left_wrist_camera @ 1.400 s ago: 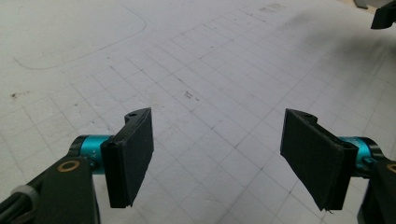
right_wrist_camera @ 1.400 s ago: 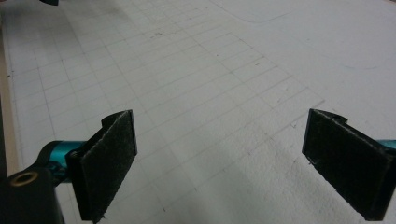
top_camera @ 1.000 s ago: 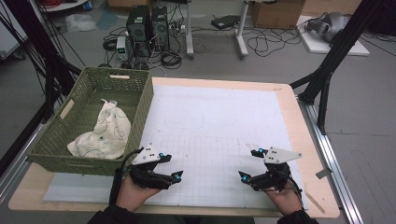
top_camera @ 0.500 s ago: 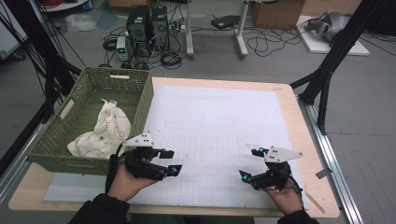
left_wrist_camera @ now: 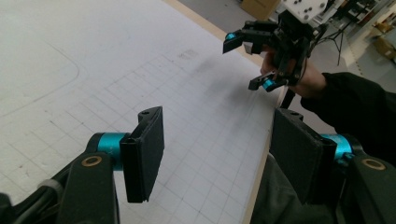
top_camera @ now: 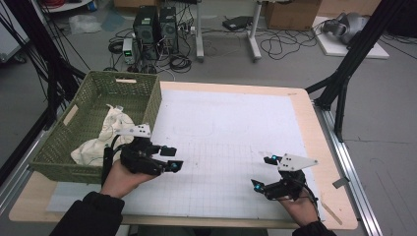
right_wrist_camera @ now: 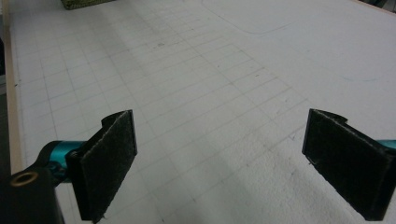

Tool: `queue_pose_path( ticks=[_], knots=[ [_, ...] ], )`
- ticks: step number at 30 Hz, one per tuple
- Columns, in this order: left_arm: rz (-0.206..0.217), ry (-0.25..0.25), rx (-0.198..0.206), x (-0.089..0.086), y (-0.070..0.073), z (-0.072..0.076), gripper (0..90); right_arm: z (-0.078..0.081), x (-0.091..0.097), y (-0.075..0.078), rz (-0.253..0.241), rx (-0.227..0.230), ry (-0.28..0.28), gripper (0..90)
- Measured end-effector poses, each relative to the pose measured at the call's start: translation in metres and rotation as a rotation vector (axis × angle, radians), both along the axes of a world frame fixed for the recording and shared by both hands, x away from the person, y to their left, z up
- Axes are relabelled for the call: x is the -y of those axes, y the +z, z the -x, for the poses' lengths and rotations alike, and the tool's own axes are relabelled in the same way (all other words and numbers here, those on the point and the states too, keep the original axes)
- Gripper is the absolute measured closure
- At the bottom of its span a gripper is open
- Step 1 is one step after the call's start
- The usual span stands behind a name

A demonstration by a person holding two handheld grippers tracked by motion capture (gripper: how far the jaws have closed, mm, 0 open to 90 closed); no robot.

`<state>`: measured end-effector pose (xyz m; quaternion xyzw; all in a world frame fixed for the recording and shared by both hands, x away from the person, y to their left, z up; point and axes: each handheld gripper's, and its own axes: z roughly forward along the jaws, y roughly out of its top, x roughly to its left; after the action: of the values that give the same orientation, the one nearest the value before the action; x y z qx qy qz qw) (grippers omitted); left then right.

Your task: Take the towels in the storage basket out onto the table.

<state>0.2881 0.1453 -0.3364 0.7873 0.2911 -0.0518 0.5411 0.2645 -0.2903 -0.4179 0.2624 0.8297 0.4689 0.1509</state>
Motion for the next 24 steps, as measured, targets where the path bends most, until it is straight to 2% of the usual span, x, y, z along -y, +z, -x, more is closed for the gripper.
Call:
queue_pose_path(
  ticks=[7, 11, 13, 17, 21, 22, 24],
  knots=[
    [0.026, 0.022, -0.032, -0.012, 0.009, -0.015, 36.2, -0.001, -0.001, -0.001, 0.005, 0.0, 0.005, 9.2],
    [0.039, 0.01, -0.056, -0.016, 0.014, -0.022, 36.4, -0.001, -0.001, -0.001, 0.004, -0.001, 0.005, 9.2],
    [0.048, -0.001, -0.081, -0.019, 0.016, -0.026, 35.9, -0.001, -0.001, -0.001, 0.006, -0.001, 0.008, 9.2],
    [0.069, 0.002, -0.108, -0.028, 0.021, -0.033, 35.8, -0.001, -0.001, -0.001, 0.004, -0.007, 0.008, 9.2],
    [0.089, 0.011, -0.115, -0.037, 0.025, -0.038, 36.1, -0.002, -0.002, -0.001, 0.01, -0.007, 0.013, 9.2],
    [0.097, 0.013, -0.113, -0.045, 0.029, -0.041, 36.1, -0.002, -0.002, -0.002, 0.013, -0.008, 0.013, 9.2],
    [0.09, 0.021, -0.114, -0.051, 0.032, -0.044, 36.4, -0.002, -0.002, -0.002, 0.015, -0.01, 0.014, 9.2]
  ],
)
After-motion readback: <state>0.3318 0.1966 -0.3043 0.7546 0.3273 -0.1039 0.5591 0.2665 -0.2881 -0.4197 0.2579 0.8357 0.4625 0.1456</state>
